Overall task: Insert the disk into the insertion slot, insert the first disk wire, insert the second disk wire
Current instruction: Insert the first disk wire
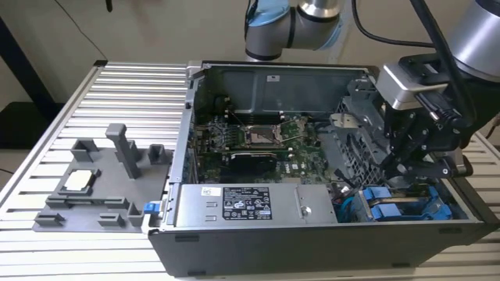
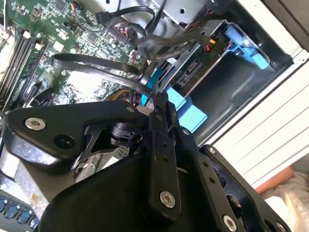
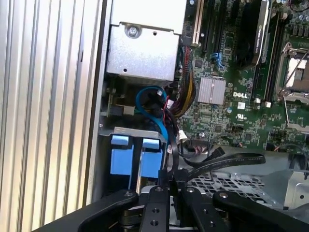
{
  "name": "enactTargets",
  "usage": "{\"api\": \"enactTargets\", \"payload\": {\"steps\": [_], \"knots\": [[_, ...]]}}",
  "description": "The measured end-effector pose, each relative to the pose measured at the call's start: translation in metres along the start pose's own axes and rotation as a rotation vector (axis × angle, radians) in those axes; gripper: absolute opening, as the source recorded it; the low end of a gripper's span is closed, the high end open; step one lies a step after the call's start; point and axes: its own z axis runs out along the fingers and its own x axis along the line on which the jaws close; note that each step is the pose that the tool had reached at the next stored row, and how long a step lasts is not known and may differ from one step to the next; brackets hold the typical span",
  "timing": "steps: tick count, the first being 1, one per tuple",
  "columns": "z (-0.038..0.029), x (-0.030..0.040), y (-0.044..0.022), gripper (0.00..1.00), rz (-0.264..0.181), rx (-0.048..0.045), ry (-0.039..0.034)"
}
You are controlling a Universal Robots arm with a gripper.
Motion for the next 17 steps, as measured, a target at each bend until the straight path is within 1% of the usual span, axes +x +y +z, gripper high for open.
{"api": "enactTargets", "payload": {"steps": [5, 10, 13, 17], "knots": [[0.001, 0.0043, -0.0078, 0.16, 0.0, -0.0001, -0.0001], [0.0029, 0.0104, -0.0134, 0.16, 0.0, -0.0001, -0.0001], [0.0044, 0.014, -0.0146, 0.16, 0.004, 0.0002, 0.0], [0.006, 0.0148, -0.0149, 0.16, 0.028, 0.0019, 0.0008]]}}
